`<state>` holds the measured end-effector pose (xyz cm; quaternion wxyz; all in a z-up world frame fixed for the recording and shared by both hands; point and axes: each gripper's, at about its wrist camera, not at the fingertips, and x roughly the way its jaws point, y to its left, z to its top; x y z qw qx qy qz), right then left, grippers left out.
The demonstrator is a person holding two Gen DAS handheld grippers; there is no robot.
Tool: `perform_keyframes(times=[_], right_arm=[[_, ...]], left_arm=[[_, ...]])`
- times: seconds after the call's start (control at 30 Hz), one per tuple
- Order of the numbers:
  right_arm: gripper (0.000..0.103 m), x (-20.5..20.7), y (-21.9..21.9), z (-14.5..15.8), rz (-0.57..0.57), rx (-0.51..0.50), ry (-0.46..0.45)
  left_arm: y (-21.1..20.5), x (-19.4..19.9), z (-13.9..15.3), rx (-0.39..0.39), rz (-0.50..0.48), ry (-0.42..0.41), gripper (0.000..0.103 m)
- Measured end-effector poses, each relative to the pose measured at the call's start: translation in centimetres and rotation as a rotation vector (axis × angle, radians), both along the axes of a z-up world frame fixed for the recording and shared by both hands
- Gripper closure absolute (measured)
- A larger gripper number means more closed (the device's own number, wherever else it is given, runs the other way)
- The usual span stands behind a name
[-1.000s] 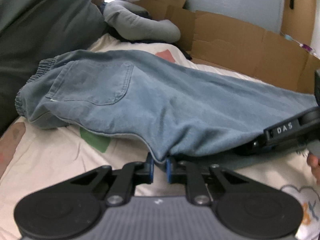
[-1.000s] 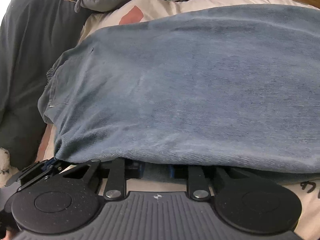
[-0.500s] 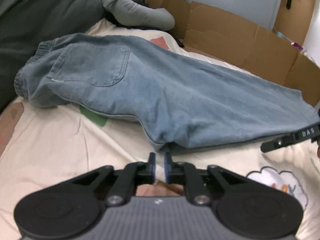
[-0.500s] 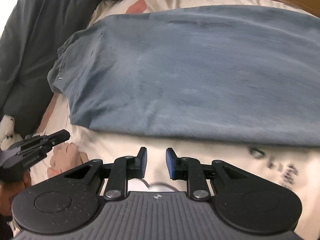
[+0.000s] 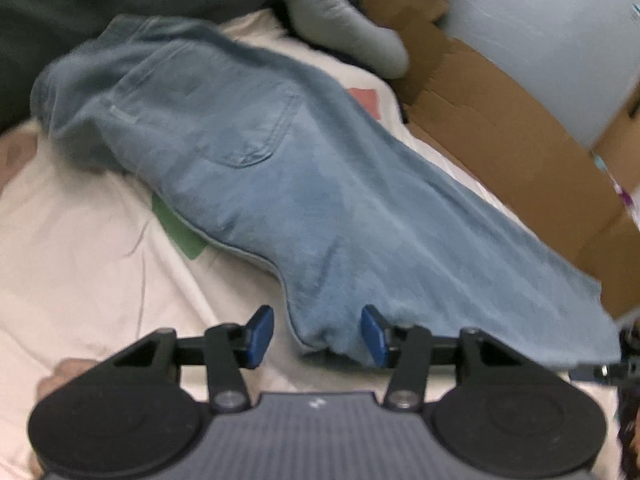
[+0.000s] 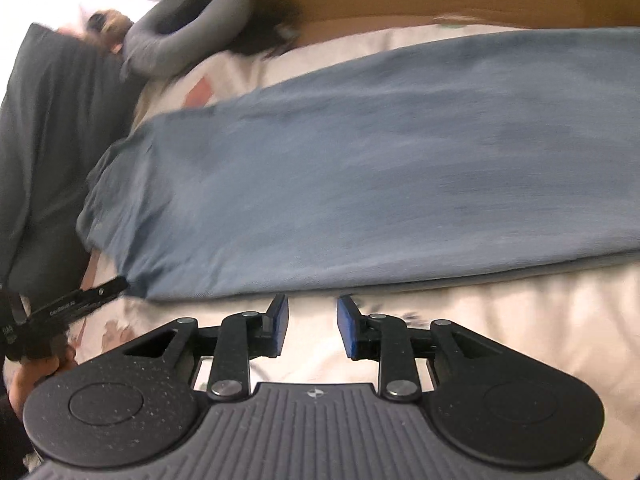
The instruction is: Fold clothes
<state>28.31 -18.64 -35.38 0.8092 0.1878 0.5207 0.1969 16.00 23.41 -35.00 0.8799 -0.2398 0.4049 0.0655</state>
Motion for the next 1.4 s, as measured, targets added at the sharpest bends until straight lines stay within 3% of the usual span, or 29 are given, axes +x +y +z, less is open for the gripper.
perform_keyframes(times=[0.17,0.43,0.7,0.83,1.03,1.23,1.4], right_arm=[[0.068,-0.4,-4.4,0.4,-0.127,0.002,-0.016],[0.063,-1.9,-10.8,-1.1,-0.305,-0.002,-0.01],[0.061,-3.8,-16.6,-1.9,-0.501,-0.06,-0.043],[0.061,-4.1,-19.6,-2.7,-0.633,-0.053,-0.057],[0.061,-4.0,-23.0,-4.3,-0.806,-0.024,-0.078],[0.062,-2.8,-23.9,-5.1,-0.847,-0.014,-0.114],[0.069,-1.7,-24.5,-5.3,-0.845,-0.052,-0.127]], left_arm=[[0.7,0.4,-1.7,-0.087,0.058,0.029,0.058],[1.0,0.1,-2.9,-0.155,0.078,0.033,0.061],[1.2,0.3,-3.4,-0.199,0.123,0.045,0.06],[1.7,0.0,-3.8,-0.267,0.165,0.029,0.06],[1.7,0.0,-4.1,-0.322,0.167,0.025,0.051],[2.0,-0.3,-4.5,-0.35,0.184,0.011,0.053],[2.3,-0.6,-4.7,-0.358,0.191,0.006,0.058]])
